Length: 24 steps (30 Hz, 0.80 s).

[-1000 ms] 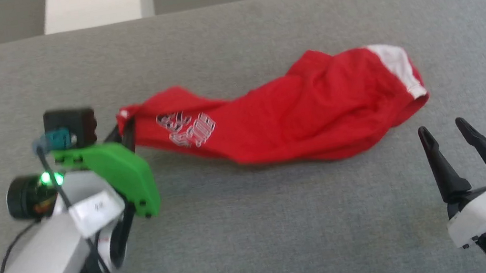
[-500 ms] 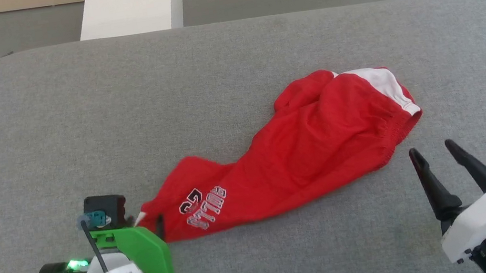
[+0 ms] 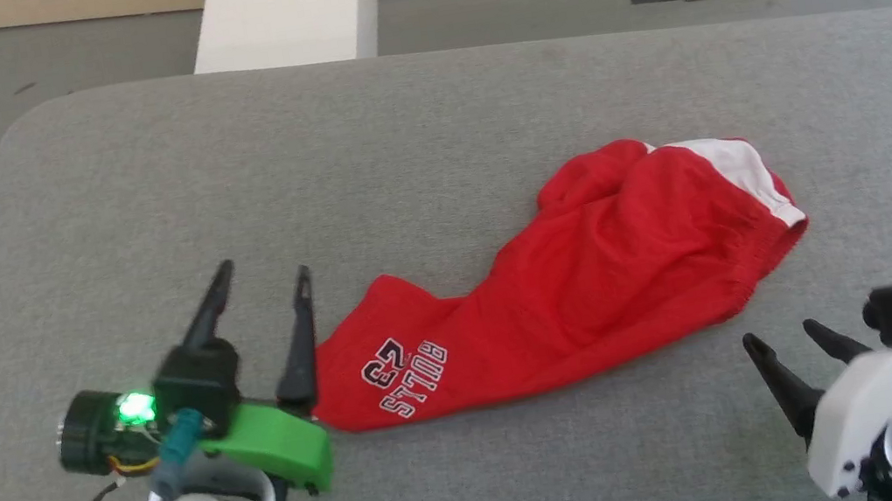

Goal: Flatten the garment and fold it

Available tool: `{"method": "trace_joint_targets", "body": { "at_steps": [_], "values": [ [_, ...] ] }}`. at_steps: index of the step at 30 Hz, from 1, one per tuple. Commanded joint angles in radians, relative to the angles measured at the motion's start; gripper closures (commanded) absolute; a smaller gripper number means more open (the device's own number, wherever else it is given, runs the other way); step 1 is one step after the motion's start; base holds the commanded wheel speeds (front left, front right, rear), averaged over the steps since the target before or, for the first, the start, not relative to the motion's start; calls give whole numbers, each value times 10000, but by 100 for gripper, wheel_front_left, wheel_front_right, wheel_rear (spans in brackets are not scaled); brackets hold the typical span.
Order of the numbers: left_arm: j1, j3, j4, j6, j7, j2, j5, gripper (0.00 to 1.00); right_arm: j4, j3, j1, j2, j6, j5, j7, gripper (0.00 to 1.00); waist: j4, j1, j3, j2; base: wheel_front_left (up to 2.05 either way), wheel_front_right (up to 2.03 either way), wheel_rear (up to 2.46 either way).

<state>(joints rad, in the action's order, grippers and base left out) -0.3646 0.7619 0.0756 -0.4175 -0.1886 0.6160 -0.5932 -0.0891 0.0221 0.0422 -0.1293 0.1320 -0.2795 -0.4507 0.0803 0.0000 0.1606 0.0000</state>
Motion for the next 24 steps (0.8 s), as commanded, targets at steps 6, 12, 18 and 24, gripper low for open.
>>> {"method": "trace_joint_targets", "body": {
  "at_steps": [6,12,18,24],
  "values": [
    [181,343,-486,57,-461,-395,506,0,809,213,-1156,85,-13,-412,-1101,0,553,0,41,0,0,0,0],
    [287,383,-681,54,-573,-682,521,0,1335,496,-1711,154,-13,-397,-1445,0,901,0,316,0,0,0,0],
    [186,419,-853,103,-606,-855,549,0,1796,575,-2145,195,-13,-251,-1491,0,1106,0,691,0,0,0,0],
    [72,398,-997,151,-633,-979,546,0,1913,394,-2328,179,-13,-233,-1424,100,1133,0,889,0,0,0,0]
  ]
}}
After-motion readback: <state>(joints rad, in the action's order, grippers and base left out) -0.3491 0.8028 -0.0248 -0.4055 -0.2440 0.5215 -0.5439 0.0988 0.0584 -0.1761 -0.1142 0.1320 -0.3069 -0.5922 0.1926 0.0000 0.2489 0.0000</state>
